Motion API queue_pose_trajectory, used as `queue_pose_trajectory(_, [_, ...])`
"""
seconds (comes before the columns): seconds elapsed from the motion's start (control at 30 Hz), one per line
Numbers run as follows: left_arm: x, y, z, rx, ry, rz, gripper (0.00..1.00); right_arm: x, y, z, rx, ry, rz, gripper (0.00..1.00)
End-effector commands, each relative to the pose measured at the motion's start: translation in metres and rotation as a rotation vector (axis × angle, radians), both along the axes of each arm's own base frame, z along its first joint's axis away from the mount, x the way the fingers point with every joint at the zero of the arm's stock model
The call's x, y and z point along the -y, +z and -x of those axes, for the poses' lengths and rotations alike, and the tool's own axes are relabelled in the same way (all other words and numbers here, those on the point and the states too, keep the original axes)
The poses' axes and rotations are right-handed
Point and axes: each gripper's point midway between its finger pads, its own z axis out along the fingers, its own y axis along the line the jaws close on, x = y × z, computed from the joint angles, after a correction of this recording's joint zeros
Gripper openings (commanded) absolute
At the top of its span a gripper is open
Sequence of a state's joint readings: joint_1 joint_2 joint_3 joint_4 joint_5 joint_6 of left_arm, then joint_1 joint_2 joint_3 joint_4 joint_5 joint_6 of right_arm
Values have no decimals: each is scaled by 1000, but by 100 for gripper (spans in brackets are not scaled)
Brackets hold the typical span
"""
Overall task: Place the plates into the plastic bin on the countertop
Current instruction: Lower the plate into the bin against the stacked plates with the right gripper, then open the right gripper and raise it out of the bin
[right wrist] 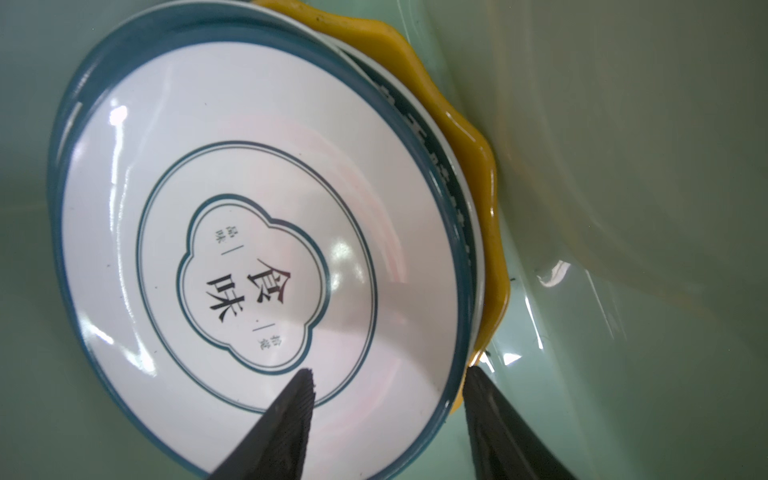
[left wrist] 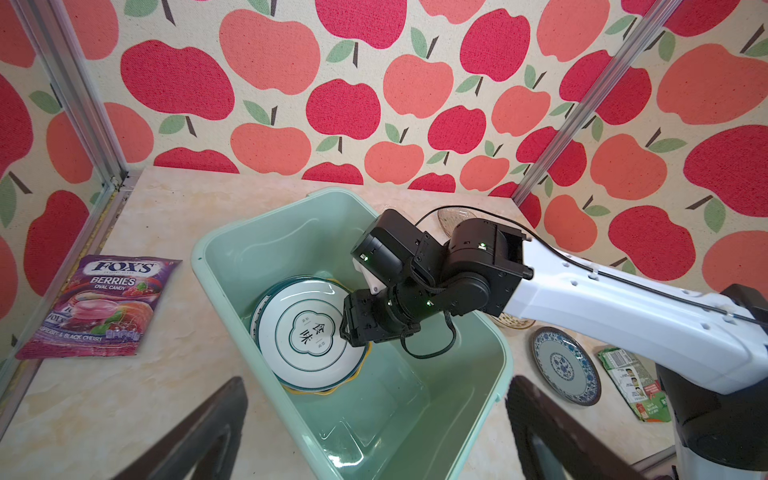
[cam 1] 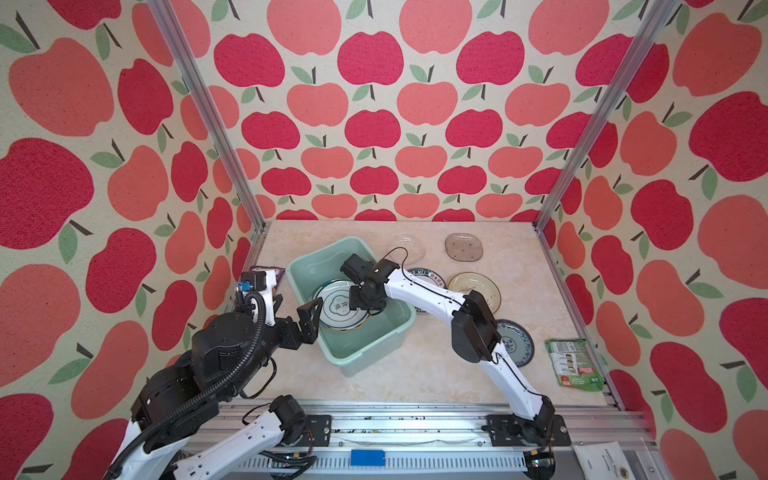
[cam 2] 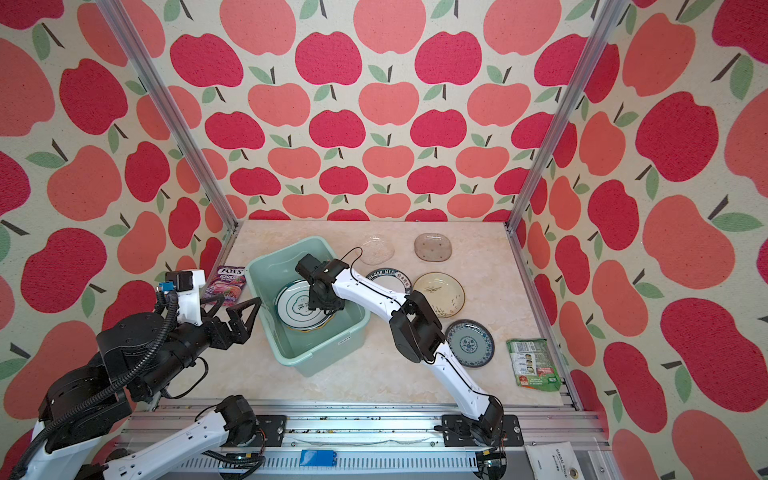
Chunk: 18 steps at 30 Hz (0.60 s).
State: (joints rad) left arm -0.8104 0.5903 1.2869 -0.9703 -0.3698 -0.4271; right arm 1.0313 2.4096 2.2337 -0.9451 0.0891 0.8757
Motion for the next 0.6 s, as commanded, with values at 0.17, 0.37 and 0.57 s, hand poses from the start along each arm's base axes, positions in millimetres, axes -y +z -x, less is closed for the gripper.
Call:
queue_pose_trajectory(0.17, [-3, 3, 0, -4, 13, -12, 99, -7, 54, -26, 133, -7, -57, 61])
queue_pose_trajectory(0.37, [1, 10, 0, -2, -7, -13, 99, -18, 100, -31, 205, -3, -166, 60])
queue_pose_trajectory(0.57, [17, 16, -5, -11, -59, -17, 99, -5, 165, -38, 334, 6, -230, 60])
